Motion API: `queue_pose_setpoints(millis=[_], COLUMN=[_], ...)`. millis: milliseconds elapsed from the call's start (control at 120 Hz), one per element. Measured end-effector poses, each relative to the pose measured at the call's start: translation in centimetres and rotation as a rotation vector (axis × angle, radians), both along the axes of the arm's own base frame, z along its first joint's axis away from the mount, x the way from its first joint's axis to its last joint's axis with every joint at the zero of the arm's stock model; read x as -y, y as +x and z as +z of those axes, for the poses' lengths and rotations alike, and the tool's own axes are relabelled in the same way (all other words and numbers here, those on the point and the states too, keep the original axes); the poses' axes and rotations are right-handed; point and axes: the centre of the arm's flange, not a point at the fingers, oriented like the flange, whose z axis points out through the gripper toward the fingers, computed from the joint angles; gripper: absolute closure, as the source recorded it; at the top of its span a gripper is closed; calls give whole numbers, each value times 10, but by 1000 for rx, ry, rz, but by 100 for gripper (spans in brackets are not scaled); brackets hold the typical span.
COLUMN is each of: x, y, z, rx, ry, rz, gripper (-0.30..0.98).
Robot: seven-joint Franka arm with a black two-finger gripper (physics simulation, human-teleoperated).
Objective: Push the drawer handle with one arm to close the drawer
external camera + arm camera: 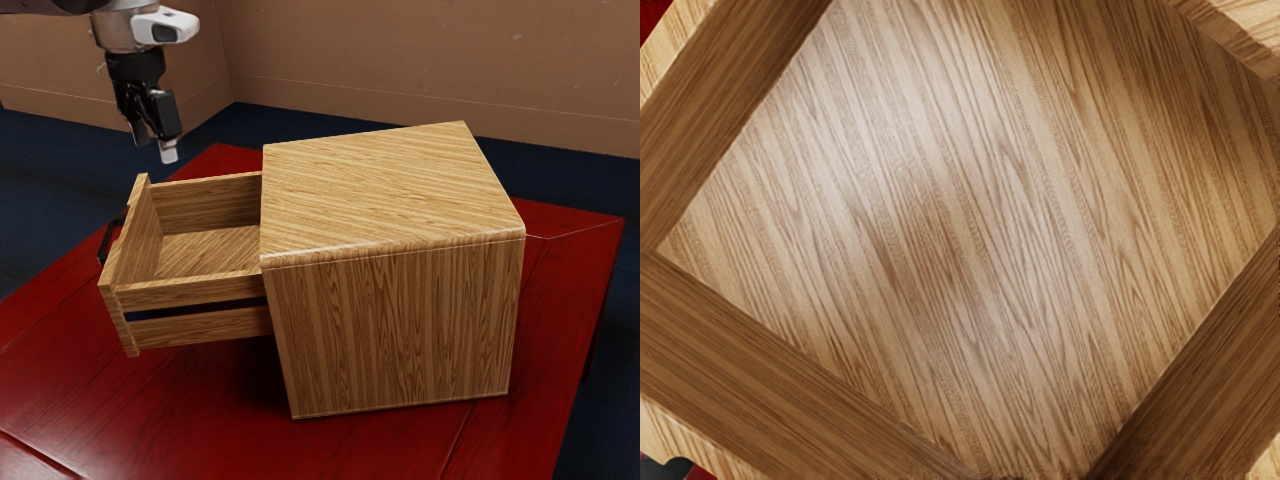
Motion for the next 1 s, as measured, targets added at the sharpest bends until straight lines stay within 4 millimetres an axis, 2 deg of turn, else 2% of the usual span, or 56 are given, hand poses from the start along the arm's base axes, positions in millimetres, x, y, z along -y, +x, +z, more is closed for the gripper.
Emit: queue_pose_setpoints(millis=[200,267,300,358,383,408,483,542,583,633,742,800,933,1000], x=[3,6,8,9,1,-10,-40,-59,-68,-71,-69,-66,-73,-83], y=[-1,-10,-34,-94,-114,-128,-150,-180,-188,-191,-195,-195,-191,-182], z=[2,29,64,126,138,140,120,89,58,31,6,-23,-76,-94], rx=[-4,49,111,213,222,211,129,75,26,-9,-18,-63,-118,-105], ry=[-4,2,18,51,60,63,77,78,72,72,62,42,45,51], rz=[-90,-141,-163,-192,-194,-194,-195,-209,-234,-276,-363,-397,-447,-460], gripper=[0,0,0,0,0,0,0,0,0,0,0,3,33,47])
